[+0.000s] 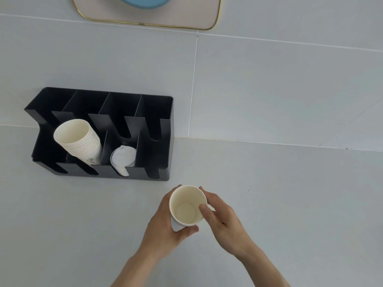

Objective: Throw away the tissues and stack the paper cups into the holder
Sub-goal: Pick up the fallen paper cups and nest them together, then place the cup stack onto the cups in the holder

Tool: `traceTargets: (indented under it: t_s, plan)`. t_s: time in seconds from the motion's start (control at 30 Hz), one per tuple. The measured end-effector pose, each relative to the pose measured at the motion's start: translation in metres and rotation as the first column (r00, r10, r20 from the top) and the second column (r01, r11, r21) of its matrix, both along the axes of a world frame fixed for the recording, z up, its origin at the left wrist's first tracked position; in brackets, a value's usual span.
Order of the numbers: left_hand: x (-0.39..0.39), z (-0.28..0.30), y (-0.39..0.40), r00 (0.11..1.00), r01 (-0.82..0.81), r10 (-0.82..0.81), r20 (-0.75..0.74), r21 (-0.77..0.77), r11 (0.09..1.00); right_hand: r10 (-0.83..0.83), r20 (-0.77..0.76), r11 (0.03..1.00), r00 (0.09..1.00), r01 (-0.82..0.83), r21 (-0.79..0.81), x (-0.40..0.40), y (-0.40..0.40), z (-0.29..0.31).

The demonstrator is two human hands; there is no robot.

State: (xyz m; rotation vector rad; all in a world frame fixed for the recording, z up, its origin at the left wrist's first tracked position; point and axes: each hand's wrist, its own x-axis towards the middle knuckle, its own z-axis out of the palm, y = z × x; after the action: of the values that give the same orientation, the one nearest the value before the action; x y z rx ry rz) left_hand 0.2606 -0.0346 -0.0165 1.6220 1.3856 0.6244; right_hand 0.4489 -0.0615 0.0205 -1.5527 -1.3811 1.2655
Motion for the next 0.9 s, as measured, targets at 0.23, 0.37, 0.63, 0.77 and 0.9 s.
traceTargets:
  t_s: [0.23, 0.37, 0.63, 0.77, 0.9]
  plan:
    - [-0.016, 0.015, 0.000, 0.994, 0.112, -0.110, 0.024, -0.110, 0.988, -0.128, -0.030, 0.982, 0.991, 0.122, -0.143, 0.002, 0.002, -0.009]
    - [-0.028, 0.033, 0.001, 0.996, -0.020, 0.039, 0.086, -0.218, 0.976, -0.186, -0.034, 0.961, 0.982, 0.175, -0.214, 0.005, -0.002, -0.007]
    - [-0.030, 0.056, 0.016, 0.950, -0.199, 0.296, 0.097, -0.544, 0.815, -0.216, -0.081, 0.915, 0.973, 0.172, -0.365, 0.012, 0.010, 0.008]
    - [-0.028, 0.059, 0.021, 0.948, -0.193, 0.304, 0.099, -0.580, 0.792, -0.128, -0.002, 0.913, 0.992, 0.117, -0.390, 0.010, 0.015, 0.013]
    - [-0.025, 0.059, 0.020, 0.942, -0.198, 0.319, 0.103, -0.596, 0.778, -0.166, 0.012, 0.900, 0.986, 0.156, -0.407, 0.008, 0.015, 0.016]
